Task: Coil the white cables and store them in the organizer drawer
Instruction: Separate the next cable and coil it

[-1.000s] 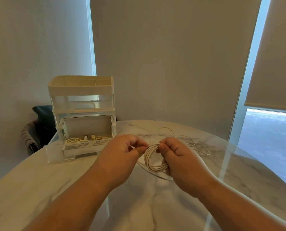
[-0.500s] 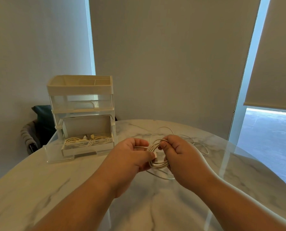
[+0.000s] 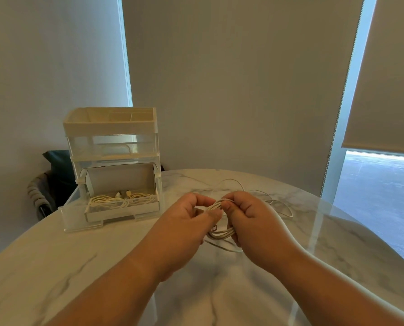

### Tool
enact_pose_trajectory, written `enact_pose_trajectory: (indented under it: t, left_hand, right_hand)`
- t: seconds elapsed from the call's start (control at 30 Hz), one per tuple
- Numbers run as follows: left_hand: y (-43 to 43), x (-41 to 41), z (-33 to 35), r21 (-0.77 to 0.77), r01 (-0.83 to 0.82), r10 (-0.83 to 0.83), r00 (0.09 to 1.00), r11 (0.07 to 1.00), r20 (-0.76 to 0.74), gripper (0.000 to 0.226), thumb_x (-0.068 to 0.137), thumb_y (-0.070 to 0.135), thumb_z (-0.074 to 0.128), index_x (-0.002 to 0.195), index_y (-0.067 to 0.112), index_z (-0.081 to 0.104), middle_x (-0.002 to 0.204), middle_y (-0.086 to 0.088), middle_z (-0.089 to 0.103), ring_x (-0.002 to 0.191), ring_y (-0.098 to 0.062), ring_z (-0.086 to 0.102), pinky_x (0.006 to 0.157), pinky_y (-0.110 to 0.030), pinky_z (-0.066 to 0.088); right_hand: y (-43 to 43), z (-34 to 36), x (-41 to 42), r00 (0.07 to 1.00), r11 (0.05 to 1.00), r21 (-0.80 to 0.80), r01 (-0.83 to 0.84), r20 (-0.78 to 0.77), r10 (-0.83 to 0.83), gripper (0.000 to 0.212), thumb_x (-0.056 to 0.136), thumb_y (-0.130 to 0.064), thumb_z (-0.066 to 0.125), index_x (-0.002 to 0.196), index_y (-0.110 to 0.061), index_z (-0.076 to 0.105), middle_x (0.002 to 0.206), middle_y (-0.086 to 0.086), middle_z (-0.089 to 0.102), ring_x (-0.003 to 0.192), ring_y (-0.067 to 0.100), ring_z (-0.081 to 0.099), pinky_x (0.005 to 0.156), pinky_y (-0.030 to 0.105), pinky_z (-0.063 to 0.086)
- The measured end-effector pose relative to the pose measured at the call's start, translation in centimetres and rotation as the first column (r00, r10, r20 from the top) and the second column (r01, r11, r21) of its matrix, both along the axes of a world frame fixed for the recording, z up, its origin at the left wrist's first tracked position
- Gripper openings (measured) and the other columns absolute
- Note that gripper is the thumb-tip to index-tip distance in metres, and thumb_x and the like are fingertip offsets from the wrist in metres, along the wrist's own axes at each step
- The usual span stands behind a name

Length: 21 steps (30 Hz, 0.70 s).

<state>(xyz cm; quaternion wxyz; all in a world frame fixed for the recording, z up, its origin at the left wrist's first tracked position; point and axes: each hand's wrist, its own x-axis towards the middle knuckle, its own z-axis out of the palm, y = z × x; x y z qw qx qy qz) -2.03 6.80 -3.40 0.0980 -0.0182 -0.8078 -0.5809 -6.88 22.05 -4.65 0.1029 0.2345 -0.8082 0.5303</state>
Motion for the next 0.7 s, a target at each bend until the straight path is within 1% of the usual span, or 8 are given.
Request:
enact_pose_trajectory:
  t: [0.03,0.1,0.2,0.27,0.37,0.47,0.57,0.7]
  left_hand:
    - [0.0,0.1,0.0,-0.062,-0.006,0.005,1.000,0.998,-0.027,0.010,0.090,0.039,0.067,0.099,0.035,0.065,0.080,0.002,0.071,0.071,-0.003,0.066,0.072,-0.028,0.057]
    - [-0.3,0.1,0.0,-0.185,-0.034,0.027,0.999,0.982,-0.042,0.011,0.086,0.036,0.073,0.093,0.033,0.064,0.081,0.007,0.072,0.070,-0.003,0.068,0.069,-0.027,0.059]
    - [-0.9,0.2,0.4,-0.274,-0.059,0.062,0.998,0.960,0.004,0.012,0.083,0.026,0.073,0.089,0.033,0.065,0.081,0.003,0.072,0.074,-0.014,0.069,0.065,-0.033,0.059]
    - [-1.2,0.3,0.7,-0.286,-0.048,0.059,0.998,0.957,0.031,0.015,0.083,0.022,0.072,0.091,0.033,0.066,0.084,0.000,0.071,0.076,-0.017,0.069,0.060,-0.030,0.059]
    - [-1.3,0.3,1.1,-0.278,-0.045,0.056,0.998,0.959,0.031,0.021,0.084,0.015,0.072,0.097,0.032,0.068,0.082,0.001,0.072,0.069,-0.013,0.071,0.055,-0.023,0.059]
    - [-1.4,0.3,1.3,-0.249,-0.121,0.120,0.993,0.961,-0.020,0.025,0.084,0.013,0.076,0.100,0.027,0.063,0.077,0.003,0.072,0.062,-0.007,0.070,0.054,-0.020,0.057]
    - [-1.5,0.6,1.7,-0.255,-0.181,0.170,0.983,0.950,-0.065,0.023,0.082,0.014,0.079,0.093,0.023,0.061,0.071,0.003,0.073,0.059,-0.005,0.070,0.058,-0.023,0.060]
    - [-1.1,1.2,2.3,-0.277,-0.160,0.146,0.987,0.947,-0.072,0.019,0.081,0.014,0.080,0.088,0.019,0.063,0.065,0.003,0.073,0.058,-0.008,0.071,0.062,-0.030,0.062]
  right_hand:
    - [0.0,-0.1,0.0,1.000,0.999,-0.033,-0.011,0.006,0.011,0.018,0.100,-0.027,0.053,0.090,-0.031,0.068,0.066,-0.012,0.064,0.059,0.003,0.054,0.059,0.029,0.046]
    - [-0.2,-0.3,0.1,0.999,0.997,-0.078,-0.029,0.024,0.031,0.017,0.100,-0.025,0.055,0.099,-0.038,0.066,0.074,-0.011,0.068,0.061,0.002,0.058,0.061,0.027,0.047]
    - [-0.5,-0.5,0.1,0.998,0.994,-0.099,-0.050,0.043,0.054,0.022,0.100,-0.020,0.055,0.098,-0.038,0.067,0.068,-0.016,0.065,0.060,0.002,0.057,0.062,0.028,0.048]
    - [-0.5,-0.4,0.1,0.996,0.993,-0.108,-0.052,0.064,0.059,0.024,0.099,-0.017,0.055,0.095,-0.036,0.070,0.067,-0.012,0.063,0.060,0.003,0.056,0.061,0.028,0.049]
    - [-0.3,-0.3,0.0,0.993,0.991,-0.123,-0.055,0.097,0.068,0.025,0.100,-0.016,0.054,0.095,-0.033,0.071,0.070,-0.007,0.064,0.059,0.004,0.057,0.057,0.025,0.050]
    - [-0.1,-0.3,-0.1,0.992,0.992,-0.117,-0.054,0.104,0.066,0.024,0.101,-0.018,0.054,0.098,-0.034,0.071,0.075,-0.005,0.066,0.060,0.003,0.058,0.058,0.020,0.049]
    - [-0.3,-0.5,-0.3,0.992,0.995,-0.089,-0.052,0.114,0.062,0.023,0.101,-0.018,0.054,0.099,-0.034,0.070,0.076,-0.005,0.066,0.059,0.002,0.057,0.057,0.019,0.047]
    - [-0.4,-0.8,-0.6,0.998,0.999,-0.028,-0.022,0.066,0.024,0.020,0.099,-0.019,0.056,0.096,-0.033,0.071,0.068,-0.015,0.064,0.060,0.001,0.055,0.062,0.027,0.046]
